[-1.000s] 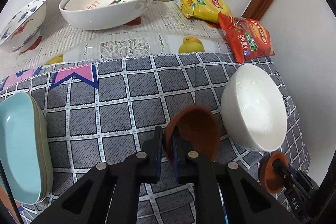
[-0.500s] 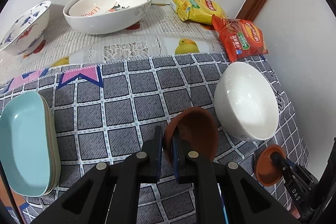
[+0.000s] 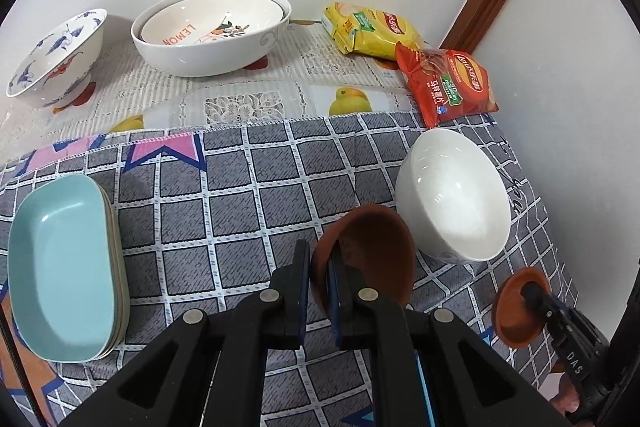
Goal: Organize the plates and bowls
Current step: 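Lift both brown bowls with both tools, then lower the right tool's brown bowl into the white bowl while the left tool holds its bowl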
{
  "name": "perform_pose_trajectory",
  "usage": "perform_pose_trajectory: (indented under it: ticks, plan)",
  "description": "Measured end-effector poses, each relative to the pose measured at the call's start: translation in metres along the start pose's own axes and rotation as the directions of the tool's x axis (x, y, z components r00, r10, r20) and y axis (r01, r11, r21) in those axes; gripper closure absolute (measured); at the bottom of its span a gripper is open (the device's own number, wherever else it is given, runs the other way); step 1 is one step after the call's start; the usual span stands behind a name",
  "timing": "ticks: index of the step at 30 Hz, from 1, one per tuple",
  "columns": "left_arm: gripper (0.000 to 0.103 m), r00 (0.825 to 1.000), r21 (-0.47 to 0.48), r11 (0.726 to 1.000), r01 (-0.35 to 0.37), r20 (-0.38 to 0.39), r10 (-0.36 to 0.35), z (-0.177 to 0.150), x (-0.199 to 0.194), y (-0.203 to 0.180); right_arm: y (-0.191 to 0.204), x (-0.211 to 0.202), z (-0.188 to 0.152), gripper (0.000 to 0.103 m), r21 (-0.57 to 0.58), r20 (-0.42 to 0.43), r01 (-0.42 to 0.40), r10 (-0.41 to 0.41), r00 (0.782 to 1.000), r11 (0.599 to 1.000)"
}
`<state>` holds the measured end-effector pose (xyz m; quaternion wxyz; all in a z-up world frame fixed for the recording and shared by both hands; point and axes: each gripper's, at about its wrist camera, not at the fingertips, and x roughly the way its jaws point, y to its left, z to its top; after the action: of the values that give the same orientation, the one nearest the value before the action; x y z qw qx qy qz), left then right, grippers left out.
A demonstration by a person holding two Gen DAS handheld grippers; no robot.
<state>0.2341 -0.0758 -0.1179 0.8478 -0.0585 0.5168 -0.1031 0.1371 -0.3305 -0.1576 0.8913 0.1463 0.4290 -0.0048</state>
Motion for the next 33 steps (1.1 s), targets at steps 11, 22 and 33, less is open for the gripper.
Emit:
perform_pose_trajectory:
  ticks: [11,22,33]
  plan:
    - [0.094,1.0,0.0,1.0,0.004,0.021,-0.004,0.0,-0.014,0.004,0.01,-0.02,0.019,0.093,-0.012,0.058,-0.024,0.025,0.998,1.0]
    - [0.094,1.0,-0.011,1.0,0.001,0.026,0.0,0.0,-0.015,0.013,0.025,-0.02,0.037,0.093,-0.016,0.07,-0.077,0.078,0.994,0.997]
    - [0.094,1.0,-0.019,1.0,-0.002,0.019,0.003,0.002,-0.008,0.021,0.037,-0.01,0.048,0.093,-0.054,0.059,-0.084,0.087,0.994,0.995]
